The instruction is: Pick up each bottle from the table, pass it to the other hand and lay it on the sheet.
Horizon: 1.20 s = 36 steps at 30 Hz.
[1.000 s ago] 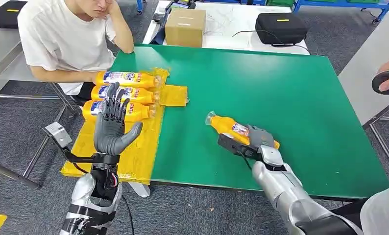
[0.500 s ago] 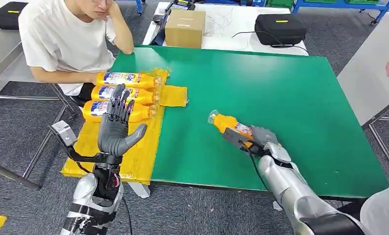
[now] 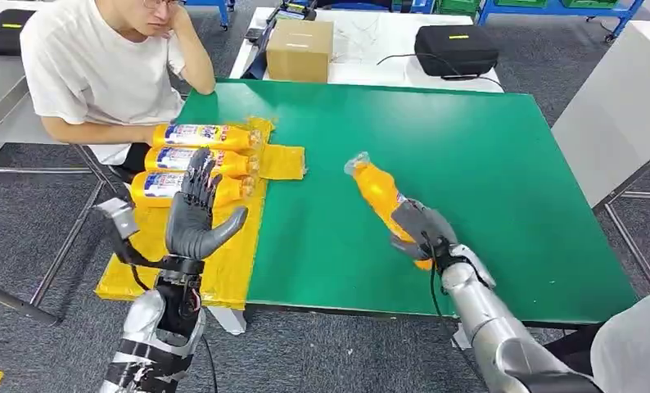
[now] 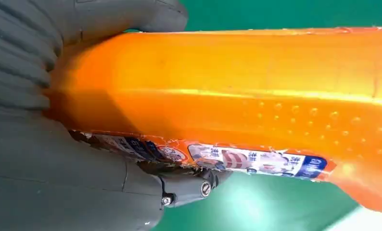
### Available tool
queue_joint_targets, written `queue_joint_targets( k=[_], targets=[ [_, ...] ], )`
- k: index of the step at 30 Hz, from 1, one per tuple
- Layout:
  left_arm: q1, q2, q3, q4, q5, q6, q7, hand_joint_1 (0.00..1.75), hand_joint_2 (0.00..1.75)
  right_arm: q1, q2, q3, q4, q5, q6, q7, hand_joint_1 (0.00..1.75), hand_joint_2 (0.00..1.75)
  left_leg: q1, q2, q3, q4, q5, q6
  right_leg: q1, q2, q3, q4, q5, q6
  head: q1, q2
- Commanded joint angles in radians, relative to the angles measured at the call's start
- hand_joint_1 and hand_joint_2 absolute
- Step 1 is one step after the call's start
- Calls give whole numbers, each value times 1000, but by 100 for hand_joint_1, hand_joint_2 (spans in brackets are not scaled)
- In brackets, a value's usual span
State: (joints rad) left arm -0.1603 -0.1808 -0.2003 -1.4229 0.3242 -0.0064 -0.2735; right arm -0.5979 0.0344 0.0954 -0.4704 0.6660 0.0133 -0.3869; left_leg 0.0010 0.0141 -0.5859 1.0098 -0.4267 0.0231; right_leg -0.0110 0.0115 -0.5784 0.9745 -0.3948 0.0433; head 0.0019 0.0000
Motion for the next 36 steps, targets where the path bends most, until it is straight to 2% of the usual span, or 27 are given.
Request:
queue_joint_targets(
  k=[1,3,7,12,19,25,32,36],
  targets=[
    [34,10,-63,177,211,22,140,0,175,221,72,93,-458,-197,-105,-31,175,175,1,-2,-3,-4,1,-3,1,-2,-2,-3,0,-3,0,0],
    [53,8,-85,149,291,51,155,0,175,253,53,172,-558,-220,-123,-23,175,175,0,-3,-3,-2,1,-2,0,-3,-2,-1,-1,-3,0,0],
    [75,16,-153,126,283,47,147,0,175,266,48,265,-618,-252,-75,-35,175,175,0,-3,-16,0,1,-3,0,-2,-14,2,-1,-2,0,0],
    [73,27,-172,137,306,48,153,0,175,258,38,295,-578,-270,-87,-45,175,175,0,-5,-21,-1,1,-3,0,-5,-17,1,-2,-2,0,0],
    [161,44,-218,-12,359,-39,160,0,175,259,29,352,-488,-248,-79,-50,175,175,0,-7,-25,-1,1,-3,0,-7,-21,1,-1,-2,0,0],
    [179,37,-233,-78,320,21,148,0,175,246,46,446,-410,-193,-73,-51,175,175,1,-6,-24,-1,1,-3,1,-6,-20,1,-2,-3,0,0],
    [177,34,-234,-69,339,25,158,0,175,234,44,464,-403,-195,-60,-44,175,175,0,-7,-26,0,1,-3,0,-7,-22,1,-2,-2,0,0],
    [167,11,-235,-36,313,131,145,0,175,233,28,492,-463,-181,-75,-41,175,175,0,-8,-28,0,2,-2,0,-8,-24,2,-1,-2,0,0]
  ],
)
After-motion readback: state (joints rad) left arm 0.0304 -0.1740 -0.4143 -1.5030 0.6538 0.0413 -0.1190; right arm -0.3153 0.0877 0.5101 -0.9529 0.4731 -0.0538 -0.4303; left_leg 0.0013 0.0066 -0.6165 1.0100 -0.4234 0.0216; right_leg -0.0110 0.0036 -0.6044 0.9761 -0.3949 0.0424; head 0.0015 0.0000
